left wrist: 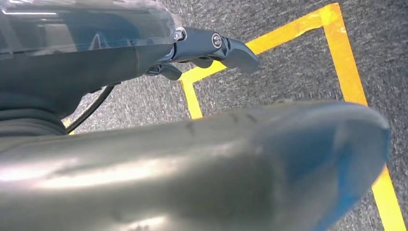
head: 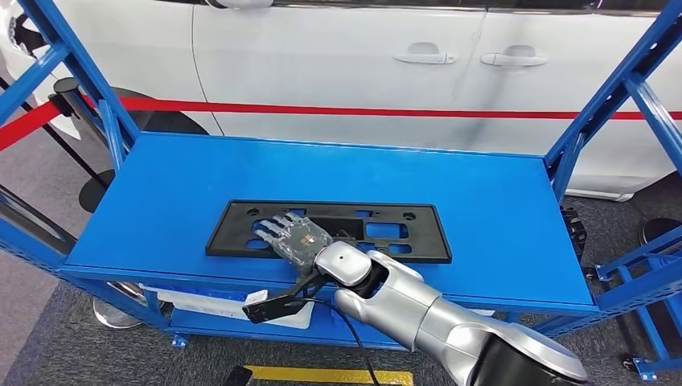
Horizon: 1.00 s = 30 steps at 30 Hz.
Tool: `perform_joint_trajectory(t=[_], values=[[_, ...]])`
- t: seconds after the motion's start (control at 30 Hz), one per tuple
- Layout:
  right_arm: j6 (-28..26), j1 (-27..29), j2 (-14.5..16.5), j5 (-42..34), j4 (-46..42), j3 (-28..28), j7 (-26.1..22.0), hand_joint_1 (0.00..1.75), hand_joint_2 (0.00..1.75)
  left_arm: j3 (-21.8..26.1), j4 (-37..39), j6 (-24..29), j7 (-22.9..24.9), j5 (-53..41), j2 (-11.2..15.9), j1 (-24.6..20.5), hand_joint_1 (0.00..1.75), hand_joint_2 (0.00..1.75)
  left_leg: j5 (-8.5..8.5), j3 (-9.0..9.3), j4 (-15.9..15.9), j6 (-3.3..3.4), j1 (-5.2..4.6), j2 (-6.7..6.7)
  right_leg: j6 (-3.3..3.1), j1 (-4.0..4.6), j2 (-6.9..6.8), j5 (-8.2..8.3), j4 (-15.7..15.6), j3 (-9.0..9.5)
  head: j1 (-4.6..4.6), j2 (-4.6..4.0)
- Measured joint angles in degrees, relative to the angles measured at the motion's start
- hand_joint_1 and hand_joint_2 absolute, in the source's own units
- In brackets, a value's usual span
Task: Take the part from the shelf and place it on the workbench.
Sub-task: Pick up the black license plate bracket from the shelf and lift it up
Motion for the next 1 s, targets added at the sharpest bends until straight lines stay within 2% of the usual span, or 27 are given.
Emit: perform_joint_trajectory(t=[0.03, 0.1, 0.17, 0.2, 0.23, 0.3, 0.33, 0.37, 0.4, 0.47, 0.53, 0.57, 0.67, 0.7, 0.73, 0.77, 0.83, 0.87, 0.9, 0.93, 0.97, 1.0], values=[[0.1, -0.3, 0.0, 0.5, 0.3, 0.4, 0.7, 0.0, 1.75, 0.0, 0.0, 0.0, 0.0, 0.0, 0.0, 0.0, 0.0, 0.0, -0.03, -0.05, 0.0, -0.23, -0.05, 0.01, -0.23, 0.21, -0.01, 0.61, -2.3, 1.05, -0.01, 0.0], [0.3, -0.9, 0.0, 1.1, 0.9, 1.0, 1.4, 0.0, 1.75, 0.0, 0.0, 0.0, 0.0, 0.0, 0.0, 0.1, 0.0, 0.0, -0.04, -0.07, 0.0, -0.82, -0.06, 0.05, -0.48, 0.55, 0.02, 0.64, -3.3, 1.43, -0.02, 0.0], [0.4, -1.3, 0.0, 1.4, 1.3, 1.5, 1.6, 0.0, 1.75, 0.0, 0.0, 0.1, 0.0, 0.0, 0.1, 0.1, 0.0, 0.0, -0.55, -0.17, 0.3, -1.42, -0.05, 0.11, -1.01, 0.22, 0.01, 0.89, -3.8, 1.73, -0.04, -0.01], [0.6, -1.5, 0.0, 1.5, 1.5, 1.8, 1.8, 0.0, 1.75, 0.0, 0.0, 0.1, 0.0, 0.0, 0.1, 0.1, 0.0, 0.0, -1.34, -0.56, 1.3, -1.67, -0.06, 0.14, -1.32, 0.03, -0.06, 1.04, -4.1, 1.92, -0.11, -0.01], [0.7, -1.6, 0.0, 1.6, 1.7, 2.0, 2.1, 0.0, 1.75, 0.0, 0.0, 0.1, 0.0, 0.0, 0.1, 0.1, 0.0, 0.0, -2.86, -1.63, 3.8, -1.91, -0.03, 0.16, -1.59, -0.15, -0.15, 1.16, -4.4, 2.09, -0.17, -0.01], [1.2, -1.7, 0.0, 2.0, 2.1, 2.5, 2.8, 0.0, 1.75, -0.1, 0.0, 0.1, 0.0, 0.0, 0.2, 0.3, 0.0, 0.0, -6.45, -4.96, 11.3, -2.28, 0.15, 0.17, -1.84, -0.07, -0.23, 1.14, -4.4, 2.15, -0.28, -0.01], [1.4, -1.8, 0.0, 2.3, 2.3, 2.8, 3.3, 0.0, 1.75, -0.1, 0.0, 0.1, 0.0, 0.0, 0.2, 0.4, 0.0, 0.0, -7.66, -6.56, 14.8, -2.46, 0.25, 0.18, -1.88, -0.04, -0.24, 1.1, -4.4, 2.18, -0.27, -0.01], [1.7, -1.8, 0.1, 2.6, 2.6, 3.0, 3.7, 0.0, 1.75, -0.1, 0.0, 0.1, 0.0, 0.0, 0.3, 0.5, 0.0, 0.0, -7.71, -7.22, 16.3, -2.58, 0.31, 0.18, -1.89, -0.03, -0.22, 1.07, -4.4, 2.24, -0.27, -0.01], [1.8, -1.9, 0.1, 2.8, 2.8, 3.2, 4.1, 0.0, 1.75, -0.1, 0.0, 0.1, 0.0, 0.0, 0.3, 0.6, 0.0, 0.0, -6.68, -6.77, 15.5, -2.64, 0.38, 0.19, -1.86, -0.05, -0.18, 1.02, -4.4, 2.35, -0.28, -0.01], [2.3, -2.3, 0.2, 3.4, 3.4, 3.5, 4.8, 0.0, 1.75, -0.2, 0.0, 0.1, 0.0, 0.2, 0.4, 0.7, 0.0, 0.0, -2.7, -3.14, 8.2, -2.61, 0.5, 0.25, -1.63, -0.08, -0.1, 0.85, -4.2, 2.63, -0.28, -0.01], [3.1, -2.8, 0.4, 4.0, 3.9, 3.7, 5.6, 0.0, 1.75, -0.3, 0.0, 0.1, 0.0, 0.4, 0.5, 0.6, 0.0, 0.0, -0.52, 0.22, 1.4, -2.25, 0.39, 0.28, -1.17, 0.11, -0.03, 0.64, -4.0, 2.63, -0.25, -0.01], [3.7, -3.1, 0.5, 4.4, 4.2, 3.8, 5.9, 0.0, 1.75, -0.4, 0.0, 0.1, 0.0, 0.6, 0.5, 0.6, 0.0, 0.0, -0.37, 0.88, 0.0, -1.99, 0.31, 0.27, -0.92, 0.2, 0.0, 0.61, -3.9, 2.58, -0.22, -0.01], [5.7, -3.7, 0.8, 5.4, 5.2, 4.3, 7.1, 0.0, 1.75, -0.4, 0.0, 0.2, -0.1, 1.0, 0.7, 0.7, 0.0, 0.0, -0.2, 1.12, -0.5, -0.94, 0.2, 0.22, 0.0, 0.12, 0.01, 0.56, -3.8, 2.62, -0.19, -0.01], [6.2, -3.8, 0.8, 5.6, 5.6, 4.4, 7.4, 0.0, 1.75, -0.4, 0.0, 0.2, -0.1, 1.0, 0.7, 0.7, 0.0, 0.0, -0.02, 1.19, -0.7, -0.55, 0.24, 0.26, 0.34, 0.05, 0.0, -0.1, -2.9, 2.3, -0.18, -0.01], [6.6, -4.0, 0.9, 5.8, 5.9, 4.5, 7.6, 0.0, 1.75, -0.4, 0.0, 0.2, -0.2, 1.0, 0.7, 0.7, 0.0, 0.0, 0.16, 1.23, -0.9, -0.2, 0.33, 0.3, 0.63, -0.02, -0.01, -1.32, -1.2, 1.53, -0.18, -0.01], [7.0, -4.1, 0.9, 6.0, 6.2, 4.7, 7.8, 0.0, 1.75, -0.4, 0.0, 0.2, -0.2, 1.1, 0.7, 0.7, 0.0, 0.0, 0.27, 1.2, -1.0, 0.05, 0.36, 0.34, 0.89, -0.11, -0.03, -3.15, 1.9, 0.15, -0.17, -0.01], [7.3, -4.1, 0.9, 6.3, 6.8, 5.0, 8.0, 0.0, 1.75, -0.4, 0.0, 0.2, -0.2, 1.1, 0.8, 0.7, 0.0, 0.0, 0.35, 1.02, -1.0, 0.27, 0.31, 0.36, 1.21, -0.2, -0.03, -6.77, 9.5, -3.45, -0.17, -0.01], [7.4, -4.1, 0.9, 6.4, 7.0, 5.1, 8.0, 0.0, 1.75, -0.4, 0.0, 0.2, -0.2, 1.1, 0.8, 0.8, 0.0, 0.0, 0.38, 0.96, -1.0, 0.28, 0.28, 0.36, 1.27, -0.24, -0.04, -7.56, 12.2, -4.7, -0.17, 0.0], [7.6, -4.1, 0.9, 6.4, 7.3, 5.2, 8.1, 0.0, 1.75, -0.4, 0.0, 0.2, -0.2, 1.1, 0.8, 0.8, 0.0, 0.0, 0.4, 0.94, -1.0, 0.28, 0.26, 0.35, 1.26, -0.28, -0.04, -7.26, 12.8, -4.92, -0.17, 0.0], [7.7, -4.2, 0.9, 6.5, 7.4, 5.2, 8.1, 0.0, 1.75, -0.4, 0.0, 0.2, -0.2, 1.1, 0.8, 0.9, 0.0, 0.0, 0.42, 0.98, -1.0, 0.26, 0.25, 0.32, 1.14, -0.3, -0.04, -5.99, 11.3, -4.04, -0.17, 0.0], [7.7, -4.2, 0.9, 6.5, 7.5, 5.3, 8.1, 0.02, 1.75, -0.5, 0.0, 0.2, -0.3, 1.1, 0.8, 0.9, 0.0, 0.0, 0.44, 1.05, -1.0, 0.21, 0.23, 0.28, 0.91, -0.29, -0.04, -4.04, 7.7, -2.03, -0.16, 0.0], [7.8, -4.3, 0.9, 6.6, 7.6, 5.3, 8.1, 0.2, 1.75, -0.5, 0.0, 0.2, -0.3, 1.1, 0.8, 0.9, 0.0, 0.0, 0.46, 1.12, -1.0, 0.13, 0.22, 0.24, 0.58, -0.23, -0.05, -2.26, 3.4, 0.32, -0.16, -0.01]])
